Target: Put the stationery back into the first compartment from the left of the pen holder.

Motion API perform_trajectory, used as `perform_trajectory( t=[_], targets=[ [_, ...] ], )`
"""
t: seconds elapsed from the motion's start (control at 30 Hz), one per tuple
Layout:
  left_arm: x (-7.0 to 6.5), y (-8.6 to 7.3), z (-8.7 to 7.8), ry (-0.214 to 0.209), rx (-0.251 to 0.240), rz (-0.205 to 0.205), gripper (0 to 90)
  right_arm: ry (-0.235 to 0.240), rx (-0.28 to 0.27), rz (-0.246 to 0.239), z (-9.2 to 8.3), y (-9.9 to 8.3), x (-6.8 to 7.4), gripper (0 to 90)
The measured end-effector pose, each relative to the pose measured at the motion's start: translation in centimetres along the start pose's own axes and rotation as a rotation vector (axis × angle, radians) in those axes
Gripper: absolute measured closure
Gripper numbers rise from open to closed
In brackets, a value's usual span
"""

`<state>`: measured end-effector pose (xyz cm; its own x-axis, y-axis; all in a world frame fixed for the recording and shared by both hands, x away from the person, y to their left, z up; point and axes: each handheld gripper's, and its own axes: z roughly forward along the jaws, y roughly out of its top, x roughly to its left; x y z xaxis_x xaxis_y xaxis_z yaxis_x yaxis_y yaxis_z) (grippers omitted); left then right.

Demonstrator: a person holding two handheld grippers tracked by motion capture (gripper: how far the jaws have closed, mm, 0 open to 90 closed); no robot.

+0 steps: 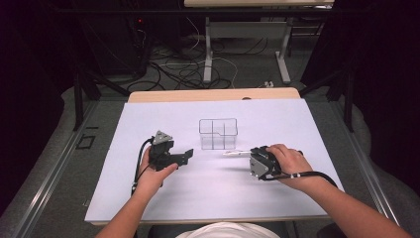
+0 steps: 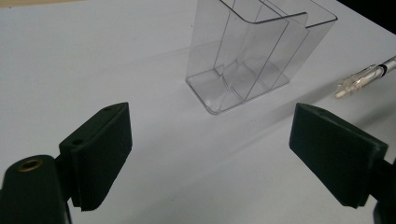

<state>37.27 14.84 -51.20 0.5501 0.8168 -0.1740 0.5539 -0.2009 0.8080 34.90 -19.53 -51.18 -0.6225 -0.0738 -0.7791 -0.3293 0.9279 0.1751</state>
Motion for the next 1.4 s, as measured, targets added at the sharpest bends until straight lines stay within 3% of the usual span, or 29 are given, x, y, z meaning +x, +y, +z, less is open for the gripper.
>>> perform_trajectory(
  t=[0.1,0.27,0.37,0.43,0.5,0.57,0.8,0.83,0.9,0.93,0.97,1.1,1.4],
  targets=[
    [-0.2,0.1,0.1,-0.005,0.001,0.004,13.9,-0.022,-0.013,-0.049,0.1,0.5,0.3,79.6],
    [-0.4,0.3,0.0,-0.022,0.006,0.02,15.5,-0.071,-0.038,-0.215,0.5,1.5,0.3,79.6],
    [-0.6,0.4,0.0,-0.027,0.018,0.046,15.5,-0.062,-0.014,-0.254,0.5,2.0,0.3,79.6],
    [-0.7,0.5,0.0,-0.032,0.032,0.062,15.5,-0.074,-0.03,-0.276,0.6,2.4,0.4,79.6],
    [-0.7,0.6,0.0,-0.038,0.037,0.075,15.6,-0.073,-0.045,-0.339,0.9,3.0,0.3,79.6],
    [-0.8,0.6,0.0,-0.05,0.038,0.071,16.1,-0.1,-0.07,-0.367,1.3,3.6,0.5,79.6],
    [-1.2,0.6,0.0,-0.076,0.062,0.12,18.0,-0.115,-0.084,-0.427,2.2,4.7,0.4,79.6],
    [-1.2,0.6,0.1,-0.081,0.068,0.128,19.4,-0.126,-0.096,-0.46,2.4,5.0,0.2,79.6],
    [-1.4,0.6,0.1,-0.085,0.077,0.139,20.0,-0.13,-0.097,-0.457,2.6,5.1,0.3,79.6],
    [-1.4,0.5,0.1,-0.09,0.073,0.14,21.0,-0.13,-0.103,-0.492,2.7,5.4,0.1,79.6],
    [-1.5,0.5,0.1,-0.097,0.077,0.146,22.1,-0.134,-0.101,-0.471,2.7,5.4,0.2,79.6],
    [-1.9,0.5,0.2,-0.118,0.1,0.173,25.4,-0.131,-0.115,-0.503,2.9,6.0,0.3,79.6],
    [-3.1,0.4,0.6,-0.152,0.13,0.267,33.7,-0.131,-0.145,-0.513,2.8,7.1,1.0,79.6]
  ],
)
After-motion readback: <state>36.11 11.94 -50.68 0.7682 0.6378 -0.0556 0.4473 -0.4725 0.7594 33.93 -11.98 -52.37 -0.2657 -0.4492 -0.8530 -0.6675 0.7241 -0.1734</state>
